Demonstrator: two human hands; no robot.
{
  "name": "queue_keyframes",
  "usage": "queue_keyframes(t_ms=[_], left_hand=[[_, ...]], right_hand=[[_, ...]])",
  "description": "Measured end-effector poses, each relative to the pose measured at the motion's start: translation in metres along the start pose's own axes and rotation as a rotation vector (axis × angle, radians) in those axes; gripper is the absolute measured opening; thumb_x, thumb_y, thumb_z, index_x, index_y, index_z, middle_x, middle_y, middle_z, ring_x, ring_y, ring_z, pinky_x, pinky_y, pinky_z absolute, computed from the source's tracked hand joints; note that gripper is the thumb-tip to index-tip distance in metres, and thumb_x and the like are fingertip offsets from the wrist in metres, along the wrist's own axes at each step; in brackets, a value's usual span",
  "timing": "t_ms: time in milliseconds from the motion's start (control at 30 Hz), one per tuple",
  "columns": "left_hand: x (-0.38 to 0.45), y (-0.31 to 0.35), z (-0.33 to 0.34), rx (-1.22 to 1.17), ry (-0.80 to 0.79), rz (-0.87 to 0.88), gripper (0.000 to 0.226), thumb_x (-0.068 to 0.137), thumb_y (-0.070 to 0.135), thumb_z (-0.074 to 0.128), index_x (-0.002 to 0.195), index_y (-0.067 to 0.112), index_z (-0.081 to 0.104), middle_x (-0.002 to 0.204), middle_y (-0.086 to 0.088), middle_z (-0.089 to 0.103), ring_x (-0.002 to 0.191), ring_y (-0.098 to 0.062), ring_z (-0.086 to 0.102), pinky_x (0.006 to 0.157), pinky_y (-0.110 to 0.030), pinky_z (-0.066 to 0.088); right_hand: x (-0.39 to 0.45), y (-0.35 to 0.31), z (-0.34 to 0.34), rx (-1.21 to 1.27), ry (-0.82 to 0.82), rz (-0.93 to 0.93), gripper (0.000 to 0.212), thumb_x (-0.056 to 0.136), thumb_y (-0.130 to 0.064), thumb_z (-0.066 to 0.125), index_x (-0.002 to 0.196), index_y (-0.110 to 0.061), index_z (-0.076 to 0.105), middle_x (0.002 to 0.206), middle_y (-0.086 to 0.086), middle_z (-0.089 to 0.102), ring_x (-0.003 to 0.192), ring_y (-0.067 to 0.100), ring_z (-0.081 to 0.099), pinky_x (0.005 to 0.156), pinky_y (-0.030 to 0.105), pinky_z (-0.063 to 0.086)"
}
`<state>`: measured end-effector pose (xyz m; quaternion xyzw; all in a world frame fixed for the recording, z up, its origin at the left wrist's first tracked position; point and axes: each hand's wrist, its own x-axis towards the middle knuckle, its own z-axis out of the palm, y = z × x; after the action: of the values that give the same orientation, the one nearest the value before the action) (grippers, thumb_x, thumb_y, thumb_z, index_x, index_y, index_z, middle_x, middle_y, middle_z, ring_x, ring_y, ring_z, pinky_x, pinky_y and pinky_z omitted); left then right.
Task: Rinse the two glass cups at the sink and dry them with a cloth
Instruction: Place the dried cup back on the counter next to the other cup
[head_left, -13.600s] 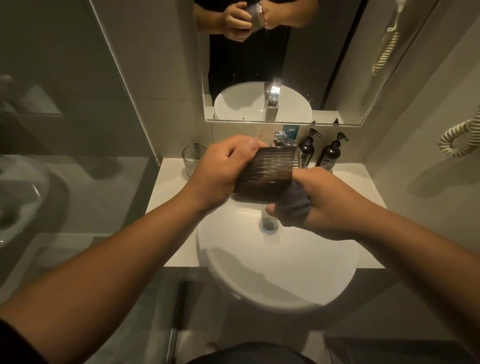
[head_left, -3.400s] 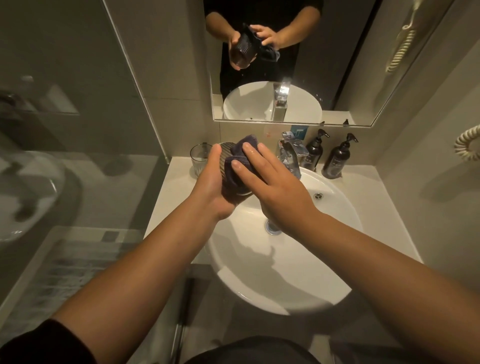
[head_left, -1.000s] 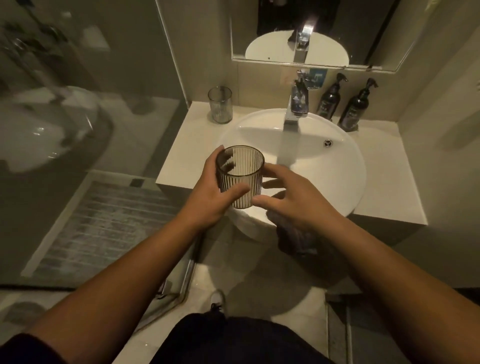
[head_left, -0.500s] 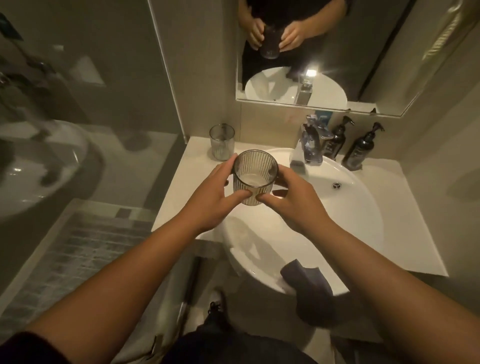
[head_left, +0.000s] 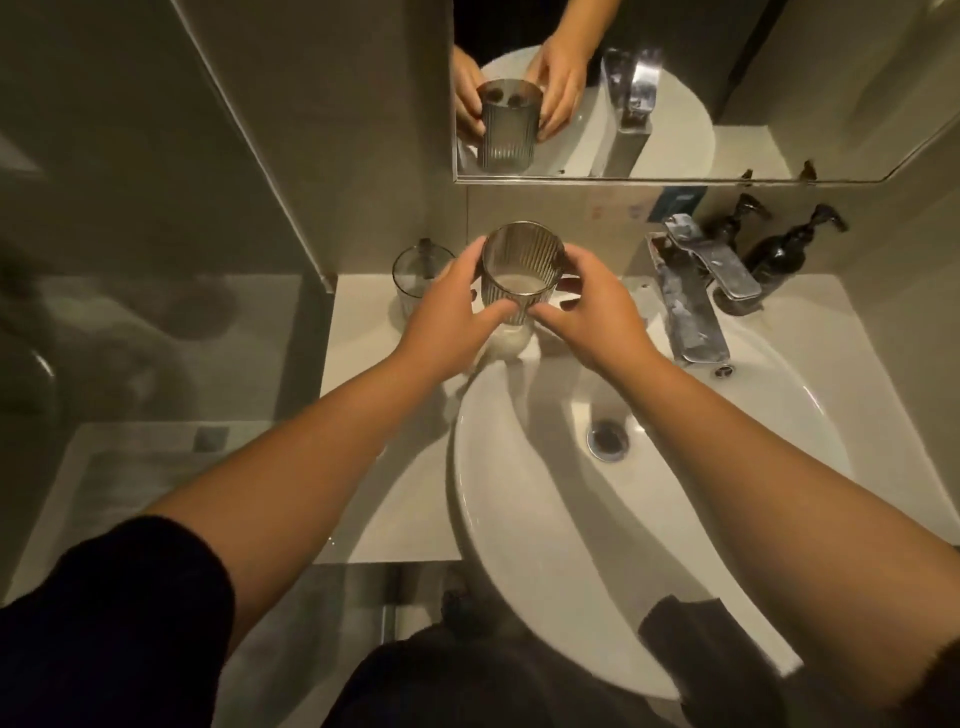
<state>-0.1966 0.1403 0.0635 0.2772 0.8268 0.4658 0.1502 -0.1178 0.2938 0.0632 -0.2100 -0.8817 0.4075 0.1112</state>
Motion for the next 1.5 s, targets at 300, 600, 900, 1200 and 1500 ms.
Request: queue_keyframes(t_ms=[300,600,900,1200,1500], left_hand=[[0.050,-0.030,0.041,-0.092,0.064,-0.096,0.072,0.085,0.013,0.070,0.149,0.018,0.037,0.141,-0.001,0.054,0.129,-0.015,0.051,0.112,-0.038,0.042],[0.069,-0.057,0.071,-0.109,0.073,-0.252,0.082,0.075,0.037,0.061,0.151,0.024,0.032,0.138,0.000,0.059,0.126,-0.018,0.057,0.107,-0.045,0.047],[0.078,-0.066,0.077,-0.072,0.057,-0.295,0.083,0.082,0.034,0.059,0.155,0.021,0.024,0.146,-0.003,0.053,0.133,-0.021,0.052,0.110,-0.045,0.044],[0.084,-0.073,0.076,0.039,0.049,-0.296,0.078,0.091,0.024,0.064,0.157,0.017,0.022,0.149,-0.010,0.048,0.130,-0.033,0.051,0.109,-0.049,0.044],[0.086,-0.073,0.075,0.079,0.035,-0.293,0.078,0.096,0.021,0.062,0.158,0.014,0.017,0.157,-0.010,0.038,0.142,-0.027,0.039,0.113,-0.037,0.035]], right_hand=[[0.049,0.029,0.023,0.023,0.004,0.074,0.061,0.077,-0.019,0.078,0.132,-0.021,0.051,0.125,-0.003,0.062,0.112,0.013,0.059,0.098,0.032,0.048],[0.064,0.054,0.039,-0.077,-0.013,0.068,0.049,0.079,-0.020,0.070,0.125,-0.029,0.052,0.116,-0.003,0.066,0.110,0.018,0.061,0.092,0.042,0.052],[0.079,0.067,0.048,-0.194,-0.040,0.041,0.046,0.083,-0.022,0.069,0.125,-0.019,0.051,0.116,0.004,0.066,0.107,0.024,0.062,0.088,0.040,0.052],[0.086,0.071,0.058,-0.291,-0.041,0.062,0.044,0.083,-0.030,0.069,0.121,-0.015,0.052,0.103,0.007,0.070,0.095,0.030,0.064,0.083,0.043,0.052],[0.087,0.072,0.059,-0.356,-0.049,0.063,0.053,0.084,-0.030,0.069,0.129,-0.012,0.047,0.100,0.008,0.070,0.094,0.032,0.064,0.085,0.043,0.052]])
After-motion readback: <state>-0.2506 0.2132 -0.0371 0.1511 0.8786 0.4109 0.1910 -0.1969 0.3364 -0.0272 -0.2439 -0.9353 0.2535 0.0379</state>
